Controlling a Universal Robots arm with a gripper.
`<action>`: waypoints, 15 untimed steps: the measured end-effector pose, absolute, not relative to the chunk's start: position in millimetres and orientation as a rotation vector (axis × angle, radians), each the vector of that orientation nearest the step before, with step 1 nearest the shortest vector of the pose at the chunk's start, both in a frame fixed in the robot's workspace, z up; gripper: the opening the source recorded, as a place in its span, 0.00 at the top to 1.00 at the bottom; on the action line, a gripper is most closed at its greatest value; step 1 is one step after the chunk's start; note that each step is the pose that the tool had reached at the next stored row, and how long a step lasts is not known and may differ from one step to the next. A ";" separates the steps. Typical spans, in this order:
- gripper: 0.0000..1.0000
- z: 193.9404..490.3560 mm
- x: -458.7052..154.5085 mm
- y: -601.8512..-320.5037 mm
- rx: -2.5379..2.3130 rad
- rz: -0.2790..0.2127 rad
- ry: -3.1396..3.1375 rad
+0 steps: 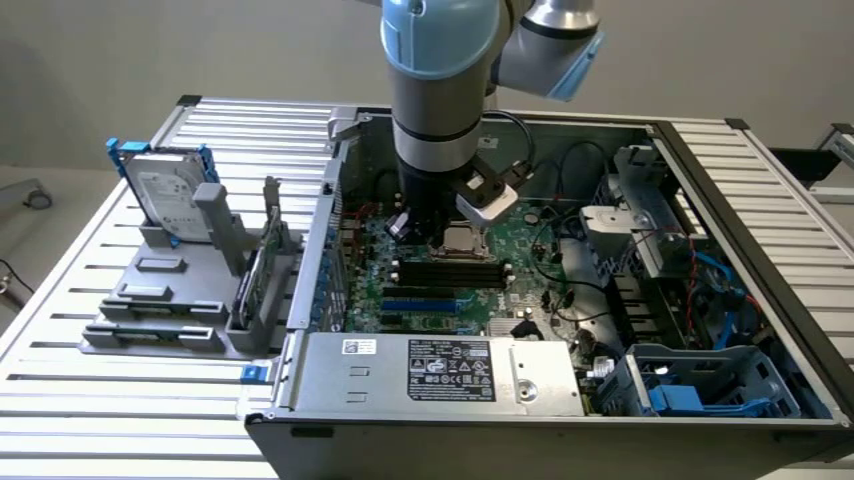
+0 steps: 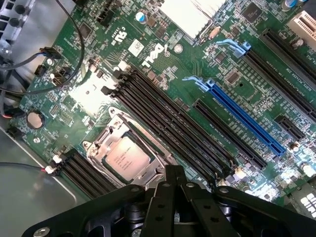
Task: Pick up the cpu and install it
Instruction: 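Install the second cpu locking lever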
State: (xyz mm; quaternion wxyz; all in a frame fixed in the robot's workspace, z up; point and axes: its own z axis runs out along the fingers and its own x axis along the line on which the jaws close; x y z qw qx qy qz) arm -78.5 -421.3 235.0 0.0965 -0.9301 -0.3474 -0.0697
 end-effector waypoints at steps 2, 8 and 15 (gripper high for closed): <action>0.89 233.5 -79.0 -420.8 -2.759 -0.203 -1.019; 0.89 227.5 -82.0 -417.8 -2.768 -0.201 -0.995; 0.89 219.4 -84.3 -413.0 -2.776 -0.202 -0.978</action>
